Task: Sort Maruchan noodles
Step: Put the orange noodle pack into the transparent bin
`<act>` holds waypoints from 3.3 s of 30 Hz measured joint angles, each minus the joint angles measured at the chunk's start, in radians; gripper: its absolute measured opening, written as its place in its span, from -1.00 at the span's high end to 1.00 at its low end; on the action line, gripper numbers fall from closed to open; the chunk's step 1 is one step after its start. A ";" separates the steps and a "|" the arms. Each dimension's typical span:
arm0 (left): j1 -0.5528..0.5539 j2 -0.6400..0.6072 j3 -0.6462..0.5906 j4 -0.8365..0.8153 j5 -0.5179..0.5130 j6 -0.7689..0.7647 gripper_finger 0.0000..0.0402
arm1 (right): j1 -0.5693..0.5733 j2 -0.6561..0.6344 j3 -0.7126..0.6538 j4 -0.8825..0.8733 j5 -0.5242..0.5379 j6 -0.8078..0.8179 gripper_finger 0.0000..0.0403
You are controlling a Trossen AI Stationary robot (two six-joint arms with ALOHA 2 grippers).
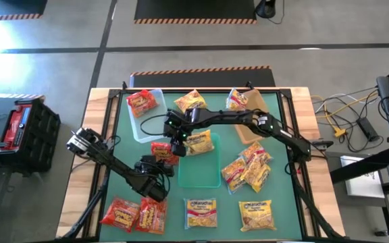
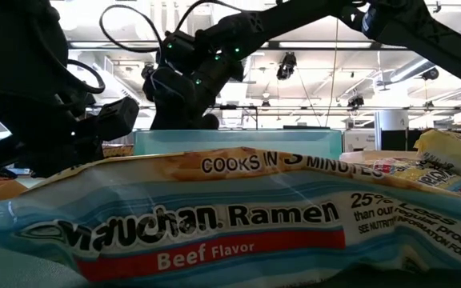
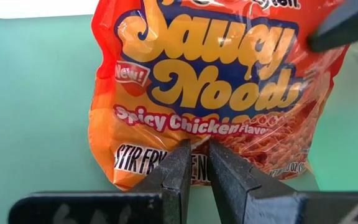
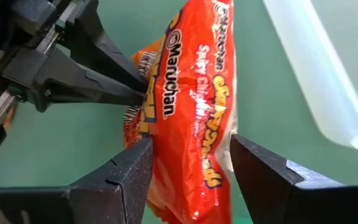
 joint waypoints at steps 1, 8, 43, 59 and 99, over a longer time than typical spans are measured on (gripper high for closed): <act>0.000 0.000 0.000 0.000 0.000 0.000 0.80 | 0.002 0.003 0.000 0.000 -0.009 0.006 0.00; 0.000 0.000 0.000 0.000 0.000 0.001 0.80 | 0.011 0.022 0.000 0.004 -0.070 0.026 0.00; -0.075 -0.009 0.196 -0.210 0.013 -0.017 0.80 | 0.024 0.041 0.001 0.024 -0.087 0.043 0.89; -0.127 -0.013 0.254 -0.241 0.026 -0.039 0.80 | -0.003 0.008 0.144 -0.045 -0.070 -0.003 0.89; 0.015 -0.167 0.107 -0.511 0.048 -0.091 0.80 | -0.139 0.115 0.212 0.458 0.229 -0.569 0.89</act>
